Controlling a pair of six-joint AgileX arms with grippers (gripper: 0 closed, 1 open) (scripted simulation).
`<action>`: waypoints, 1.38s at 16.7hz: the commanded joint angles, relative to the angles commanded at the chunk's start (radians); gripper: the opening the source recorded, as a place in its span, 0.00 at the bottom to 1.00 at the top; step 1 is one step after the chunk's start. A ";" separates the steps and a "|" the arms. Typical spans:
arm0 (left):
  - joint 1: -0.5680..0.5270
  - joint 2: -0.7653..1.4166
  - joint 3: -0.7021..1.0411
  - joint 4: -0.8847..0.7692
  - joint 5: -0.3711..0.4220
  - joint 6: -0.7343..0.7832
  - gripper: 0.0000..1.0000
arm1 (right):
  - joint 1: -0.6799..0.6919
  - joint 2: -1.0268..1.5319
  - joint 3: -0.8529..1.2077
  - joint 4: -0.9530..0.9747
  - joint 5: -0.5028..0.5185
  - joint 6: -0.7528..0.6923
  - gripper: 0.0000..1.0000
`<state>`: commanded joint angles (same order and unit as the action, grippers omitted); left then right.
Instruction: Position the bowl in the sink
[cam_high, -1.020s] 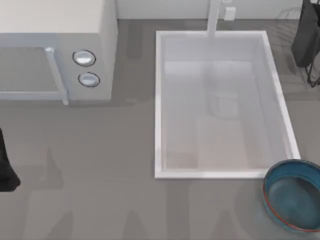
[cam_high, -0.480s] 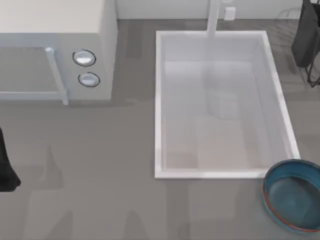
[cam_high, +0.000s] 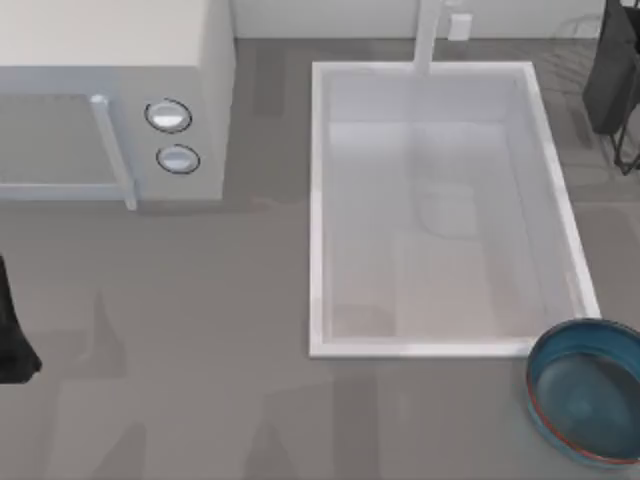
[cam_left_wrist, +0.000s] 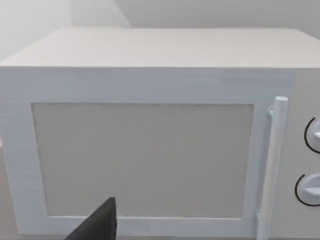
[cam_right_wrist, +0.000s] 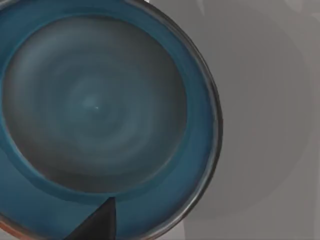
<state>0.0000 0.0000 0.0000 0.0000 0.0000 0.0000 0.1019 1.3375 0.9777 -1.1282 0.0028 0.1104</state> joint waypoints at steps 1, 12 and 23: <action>0.000 0.000 0.000 0.000 0.000 0.000 1.00 | 0.003 0.037 0.030 -0.031 -0.001 0.003 1.00; 0.000 0.000 0.000 0.000 0.000 0.000 1.00 | 0.006 0.103 0.013 0.003 -0.002 0.006 1.00; 0.000 0.000 0.000 0.000 0.000 0.000 1.00 | 0.012 0.226 -0.222 0.365 -0.003 0.014 1.00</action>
<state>0.0000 0.0000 0.0000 0.0000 0.0000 0.0000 0.1142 1.5630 0.7555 -0.7633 0.0003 0.1241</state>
